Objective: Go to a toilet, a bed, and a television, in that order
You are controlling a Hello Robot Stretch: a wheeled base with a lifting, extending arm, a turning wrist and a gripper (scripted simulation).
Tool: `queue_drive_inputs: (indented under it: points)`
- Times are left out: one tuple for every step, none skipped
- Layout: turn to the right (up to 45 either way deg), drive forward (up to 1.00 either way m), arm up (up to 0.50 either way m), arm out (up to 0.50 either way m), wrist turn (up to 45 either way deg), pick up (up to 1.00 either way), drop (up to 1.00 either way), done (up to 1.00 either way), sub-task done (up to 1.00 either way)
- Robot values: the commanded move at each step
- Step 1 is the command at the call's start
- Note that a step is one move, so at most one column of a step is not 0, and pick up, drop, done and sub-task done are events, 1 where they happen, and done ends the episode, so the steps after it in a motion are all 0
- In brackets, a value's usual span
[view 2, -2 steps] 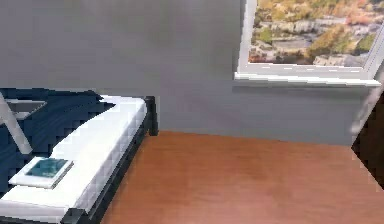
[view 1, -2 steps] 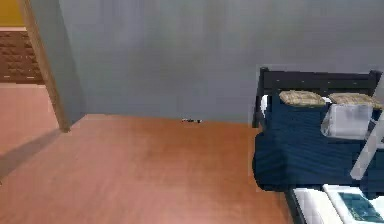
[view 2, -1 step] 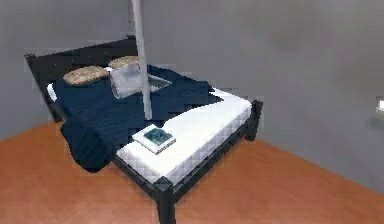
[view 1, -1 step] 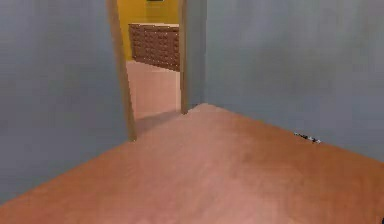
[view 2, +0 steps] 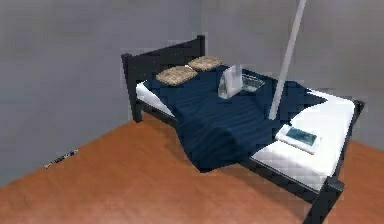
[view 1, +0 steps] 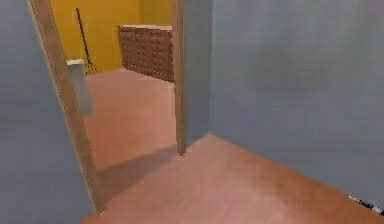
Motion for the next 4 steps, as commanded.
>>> queue_drive_inputs:
  points:
    - [0.0, 1.0, 0.0, 0.0, 0.0, 0.0, 0.0, 0.0, 0.0]
    - [-36.0, 0.0, 0.0, 0.0, 0.0, 0.0, 0.0, 0.0, 0.0]
    - [0.0, 0.05, 0.0, 0.0, 0.0, 0.0, 0.0, 0.0, 0.0]
    - [6.0, 0.0, 0.0, 0.0, 0.0, 0.0, 0.0, 0.0, 0.0]
